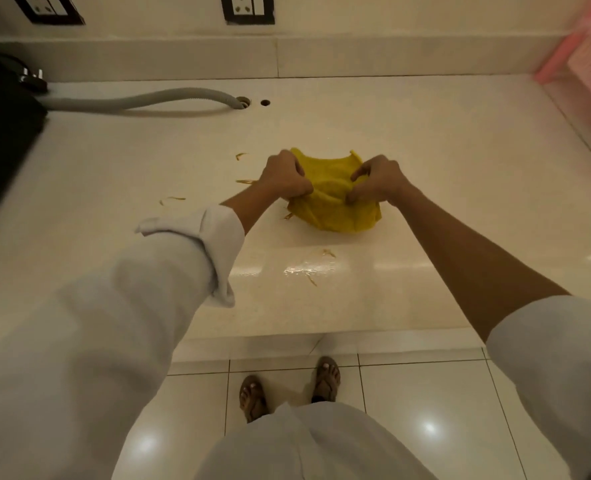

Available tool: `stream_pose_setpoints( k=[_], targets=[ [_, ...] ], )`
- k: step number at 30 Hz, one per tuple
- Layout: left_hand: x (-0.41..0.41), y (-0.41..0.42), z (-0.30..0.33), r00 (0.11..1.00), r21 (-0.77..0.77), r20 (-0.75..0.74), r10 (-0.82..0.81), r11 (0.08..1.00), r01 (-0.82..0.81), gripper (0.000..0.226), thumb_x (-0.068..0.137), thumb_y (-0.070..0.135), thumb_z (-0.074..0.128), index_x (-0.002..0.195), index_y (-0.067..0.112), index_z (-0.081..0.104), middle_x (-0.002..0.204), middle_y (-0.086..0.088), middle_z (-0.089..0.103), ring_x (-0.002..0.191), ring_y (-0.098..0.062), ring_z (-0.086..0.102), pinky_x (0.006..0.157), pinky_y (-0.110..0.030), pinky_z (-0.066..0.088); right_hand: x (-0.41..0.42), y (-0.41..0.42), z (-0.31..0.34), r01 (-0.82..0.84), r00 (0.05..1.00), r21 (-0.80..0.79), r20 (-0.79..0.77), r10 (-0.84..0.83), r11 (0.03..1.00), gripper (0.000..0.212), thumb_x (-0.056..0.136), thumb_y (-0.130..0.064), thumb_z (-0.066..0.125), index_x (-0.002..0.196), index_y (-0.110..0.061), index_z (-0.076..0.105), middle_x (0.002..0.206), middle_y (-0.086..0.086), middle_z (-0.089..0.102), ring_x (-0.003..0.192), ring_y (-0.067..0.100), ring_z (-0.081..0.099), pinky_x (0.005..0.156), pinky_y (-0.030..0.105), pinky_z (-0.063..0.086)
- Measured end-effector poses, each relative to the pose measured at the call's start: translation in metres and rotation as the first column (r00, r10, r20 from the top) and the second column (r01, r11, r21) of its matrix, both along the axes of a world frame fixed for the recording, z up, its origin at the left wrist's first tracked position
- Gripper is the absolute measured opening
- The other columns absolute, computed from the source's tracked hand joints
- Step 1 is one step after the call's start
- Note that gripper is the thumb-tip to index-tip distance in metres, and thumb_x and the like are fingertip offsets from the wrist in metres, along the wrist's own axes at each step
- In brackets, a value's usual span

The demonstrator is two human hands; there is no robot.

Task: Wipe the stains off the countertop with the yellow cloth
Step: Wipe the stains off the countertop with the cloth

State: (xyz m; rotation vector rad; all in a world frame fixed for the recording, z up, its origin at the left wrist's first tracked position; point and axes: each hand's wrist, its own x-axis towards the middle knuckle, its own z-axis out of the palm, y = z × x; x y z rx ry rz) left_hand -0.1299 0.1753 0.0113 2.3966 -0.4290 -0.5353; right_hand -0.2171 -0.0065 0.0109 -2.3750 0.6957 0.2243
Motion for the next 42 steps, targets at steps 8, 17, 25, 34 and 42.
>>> stream_pose_setpoints(
  k=[8, 17, 25, 34, 42],
  targets=[
    [-0.026, 0.031, -0.007, 0.981, 0.141, 0.066, -0.180, 0.975, 0.170, 0.049, 0.058, 0.025, 0.072, 0.103, 0.010, 0.061, 0.100, -0.009, 0.063, 0.075, -0.025, 0.067, 0.065, -0.040, 0.062, -0.022, 0.028, -0.011, 0.040, 0.987, -0.134, -0.152, -0.061, 0.990, 0.081, 0.044, -0.046, 0.089, 0.115, -0.018, 0.064, 0.124, 0.010, 0.058, 0.109, 0.031, 0.056, 0.087, 0.044, 0.055],
    [-0.043, 0.093, -0.037, 0.868, -0.010, 0.475, -0.145, 0.985, 0.170, 0.061, 0.066, 0.051, 0.062, 0.109, 0.009, 0.059, 0.115, -0.009, 0.056, 0.103, -0.025, 0.054, 0.078, -0.042, 0.053, -0.022, 0.078, -0.031, -0.042, 0.938, -0.309, 0.316, 0.144, 0.950, 0.061, 0.081, -0.039, 0.071, 0.132, -0.012, 0.053, 0.150, 0.014, 0.039, 0.138, 0.034, 0.033, 0.105, 0.053, 0.039],
    [-0.038, 0.238, -0.066, 0.842, 0.225, 0.539, 0.008, 0.962, -0.154, 0.072, 0.084, 0.053, 0.044, 0.135, 0.003, 0.046, 0.143, -0.019, 0.047, 0.135, -0.034, 0.041, 0.111, -0.047, 0.035, -0.020, 0.096, -0.096, -0.180, 0.961, -0.426, 0.118, 0.251, 0.887, 0.087, 0.091, -0.072, 0.025, 0.152, -0.010, 0.023, 0.162, 0.015, 0.015, 0.151, 0.031, 0.004, 0.120, 0.058, 0.002],
    [-0.028, 0.342, -0.090, 0.945, 0.409, 0.299, 0.135, 0.876, -0.255, 0.092, 0.082, 0.065, 0.011, 0.152, 0.005, 0.010, 0.163, -0.009, 0.004, 0.151, -0.021, 0.000, 0.122, -0.048, 0.000, -0.012, 0.095, -0.102, -0.106, 0.984, -0.481, 0.075, 0.161, 0.870, 0.090, 0.082, -0.078, 0.019, 0.153, -0.023, 0.021, 0.163, 0.018, 0.005, 0.150, 0.036, -0.003, 0.118, 0.057, -0.006],
    [-0.020, 0.350, -0.107, 0.915, 0.414, 0.396, 0.077, 0.874, -0.253, 0.094, 0.083, 0.073, 0.005, 0.153, 0.010, 0.005, 0.164, -0.005, 0.002, 0.151, -0.017, 0.000, 0.123, -0.046, -0.001, 0.014, 0.096, -0.107, 0.027, 0.972, -0.489, 0.217, 0.091, 0.872, 0.062, 0.092, -0.052, 0.027, 0.132, -0.010, 0.047, 0.159, 0.016, 0.026, 0.150, 0.034, 0.012, 0.119, 0.060, 0.004]
  ],
)
